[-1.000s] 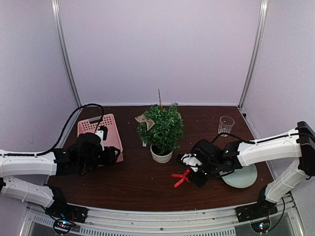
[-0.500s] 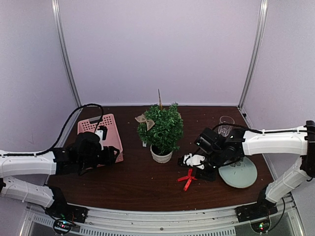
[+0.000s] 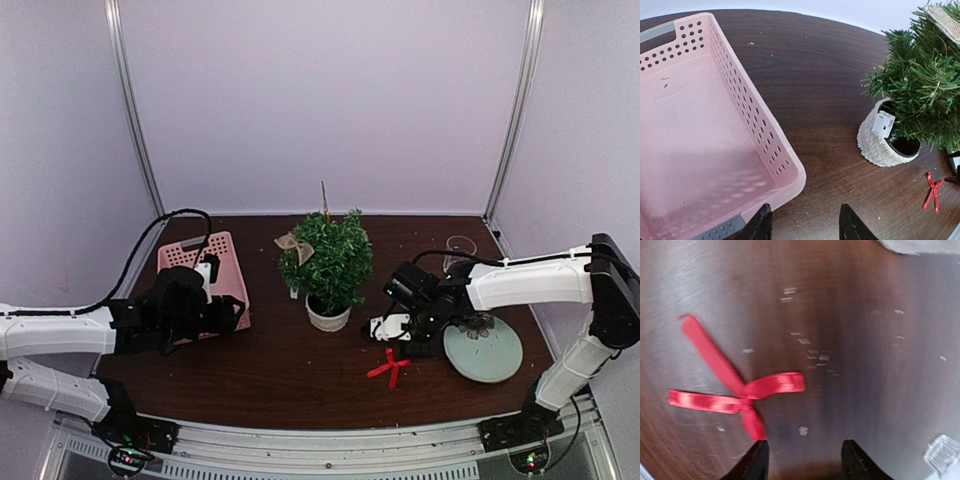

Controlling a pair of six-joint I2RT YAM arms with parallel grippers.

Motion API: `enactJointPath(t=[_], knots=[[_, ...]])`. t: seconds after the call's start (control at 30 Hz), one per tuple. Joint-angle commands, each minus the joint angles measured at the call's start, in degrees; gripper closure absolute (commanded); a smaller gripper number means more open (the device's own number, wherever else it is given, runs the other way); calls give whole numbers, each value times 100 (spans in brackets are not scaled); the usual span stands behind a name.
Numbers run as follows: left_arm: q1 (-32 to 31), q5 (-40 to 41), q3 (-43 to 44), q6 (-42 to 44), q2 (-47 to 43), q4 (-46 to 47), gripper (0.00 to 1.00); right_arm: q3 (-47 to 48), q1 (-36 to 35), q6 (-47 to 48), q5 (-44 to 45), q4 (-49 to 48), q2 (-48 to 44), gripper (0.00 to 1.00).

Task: Decorate the small christmas tree

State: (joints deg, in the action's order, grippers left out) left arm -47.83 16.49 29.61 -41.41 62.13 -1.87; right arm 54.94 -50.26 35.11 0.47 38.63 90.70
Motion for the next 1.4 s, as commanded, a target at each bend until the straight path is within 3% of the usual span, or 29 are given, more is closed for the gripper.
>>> enactJointPath(t=[0.0, 0.17, 0.3, 0.4, 0.9, 1.37], knots=[[96, -52, 169, 122, -29, 236, 55, 472, 63, -838, 812, 2, -238, 43], [151, -41, 135, 122, -96, 222, 55, 483, -323, -2738, 784, 318, -684, 39], [176, -50, 134, 108, -86, 222, 55, 246, -555, -4923, 579, 225, -856, 45], [191, -45, 125, 76, -84, 222, 55, -59, -705, -5747, 409, 48, -871, 48], [204, -85, 239, 96, -203, -200, 55, -184, -1518, -6913, 987, -74, 355, 46], [394, -148, 133, 153, -382, -245, 55, -573, -1119, -6864, 1372, 349, 188, 54]])
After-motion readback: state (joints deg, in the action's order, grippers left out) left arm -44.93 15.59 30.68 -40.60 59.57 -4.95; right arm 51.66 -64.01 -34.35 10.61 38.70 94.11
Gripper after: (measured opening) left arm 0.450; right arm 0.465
